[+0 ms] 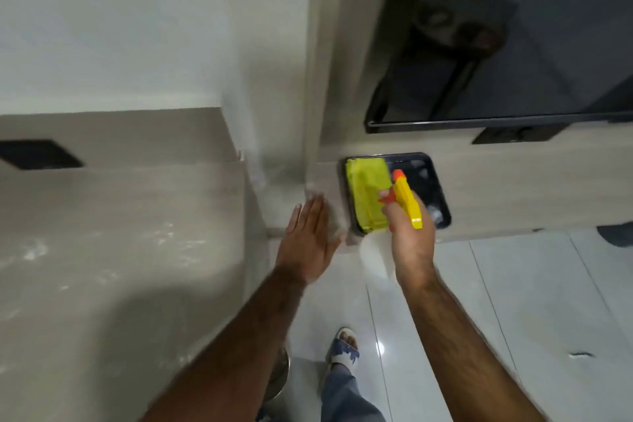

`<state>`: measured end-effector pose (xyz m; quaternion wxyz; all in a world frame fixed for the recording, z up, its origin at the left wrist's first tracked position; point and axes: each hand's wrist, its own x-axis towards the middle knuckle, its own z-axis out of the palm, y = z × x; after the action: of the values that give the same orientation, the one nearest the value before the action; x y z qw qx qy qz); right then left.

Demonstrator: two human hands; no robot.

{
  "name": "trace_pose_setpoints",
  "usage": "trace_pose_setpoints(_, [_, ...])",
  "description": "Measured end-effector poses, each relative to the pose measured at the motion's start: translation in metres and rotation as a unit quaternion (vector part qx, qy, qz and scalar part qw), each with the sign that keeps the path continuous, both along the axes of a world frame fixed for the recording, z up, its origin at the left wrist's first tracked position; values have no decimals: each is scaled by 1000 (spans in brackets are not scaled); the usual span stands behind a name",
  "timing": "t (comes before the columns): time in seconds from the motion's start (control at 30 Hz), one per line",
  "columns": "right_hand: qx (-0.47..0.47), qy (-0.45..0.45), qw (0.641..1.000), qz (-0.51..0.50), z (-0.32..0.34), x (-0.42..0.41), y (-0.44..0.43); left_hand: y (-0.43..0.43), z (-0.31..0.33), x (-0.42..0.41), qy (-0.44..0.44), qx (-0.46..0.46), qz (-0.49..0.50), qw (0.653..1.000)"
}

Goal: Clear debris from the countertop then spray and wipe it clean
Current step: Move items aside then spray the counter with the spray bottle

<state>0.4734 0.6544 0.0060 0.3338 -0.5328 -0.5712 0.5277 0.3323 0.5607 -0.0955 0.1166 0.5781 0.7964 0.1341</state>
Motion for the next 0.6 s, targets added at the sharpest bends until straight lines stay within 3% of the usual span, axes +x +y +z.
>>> trace_pose_setpoints(0.27, [19,-19,1000,-2,-29,39,113,137,-27,18,63,-102,-45,992])
trace_pose_setpoints(0.43, [54,-6,998,28,-53,33,162,164,-43,16,105,-144,-53,983])
trace_pose_setpoints(0.6, [69,2,997,41,-82,27,191,162,-50,17,101,-120,-36,987])
